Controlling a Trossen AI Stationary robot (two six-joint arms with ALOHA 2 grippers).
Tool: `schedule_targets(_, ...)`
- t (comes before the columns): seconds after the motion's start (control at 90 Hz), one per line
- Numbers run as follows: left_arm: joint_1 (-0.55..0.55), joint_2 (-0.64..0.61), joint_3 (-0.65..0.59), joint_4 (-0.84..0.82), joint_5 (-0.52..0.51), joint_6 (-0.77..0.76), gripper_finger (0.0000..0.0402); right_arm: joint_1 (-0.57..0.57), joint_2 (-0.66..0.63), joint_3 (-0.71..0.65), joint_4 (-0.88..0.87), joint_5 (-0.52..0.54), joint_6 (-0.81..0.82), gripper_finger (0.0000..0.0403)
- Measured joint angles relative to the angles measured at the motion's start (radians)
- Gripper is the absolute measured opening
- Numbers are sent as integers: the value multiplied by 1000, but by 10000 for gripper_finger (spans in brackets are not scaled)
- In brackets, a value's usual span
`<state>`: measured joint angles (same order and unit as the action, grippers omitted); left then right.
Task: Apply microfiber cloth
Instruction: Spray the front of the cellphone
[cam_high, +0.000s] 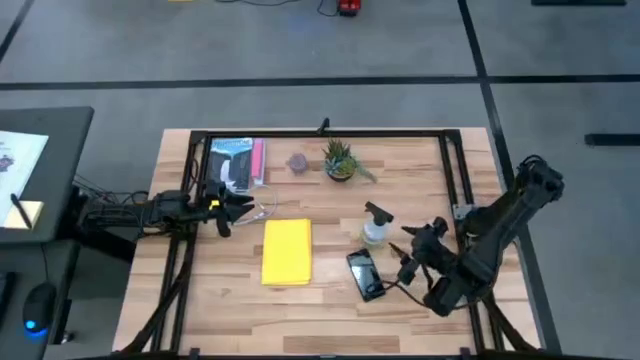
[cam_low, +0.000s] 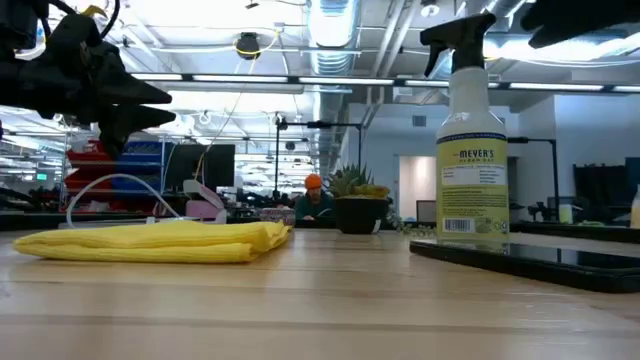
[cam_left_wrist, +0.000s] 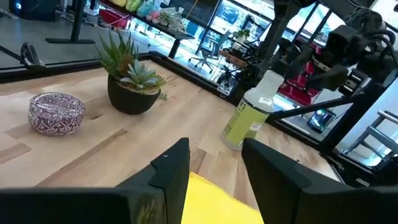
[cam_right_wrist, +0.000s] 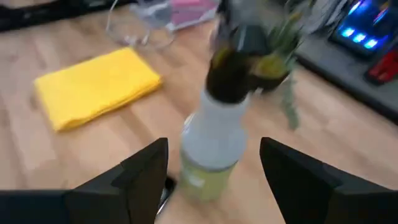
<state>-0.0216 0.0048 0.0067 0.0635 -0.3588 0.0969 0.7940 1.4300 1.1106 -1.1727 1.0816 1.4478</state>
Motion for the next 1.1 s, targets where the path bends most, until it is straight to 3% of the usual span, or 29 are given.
schedule_targets(0.089, 0, 0, 0, 0, 0, 10, 134, -41, 0, -5, 25, 17, -8, 253)
schedule_targets(0.389, 0, 0, 0, 1, 0, 23, 134, -170, -4, -5, 195, -14, -287, 296)
schedule_targets(0.689, 0, 0, 0, 1, 0, 15, 134, -313, -4, -5, 261, -73, -471, 293)
schedule_targets(0.844, 0, 0, 0, 1, 0, 14, 134, -330, -4, -5, 334, -122, -554, 251)
schedule_targets(1.044, 0, 0, 0, 2, 0, 12, 134, -330, -12, 23, 334, -176, -564, 115)
schedule_targets(1.1, 0, 0, 0, 2, 0, 12, 134, -330, -15, 47, 309, -174, -583, 112)
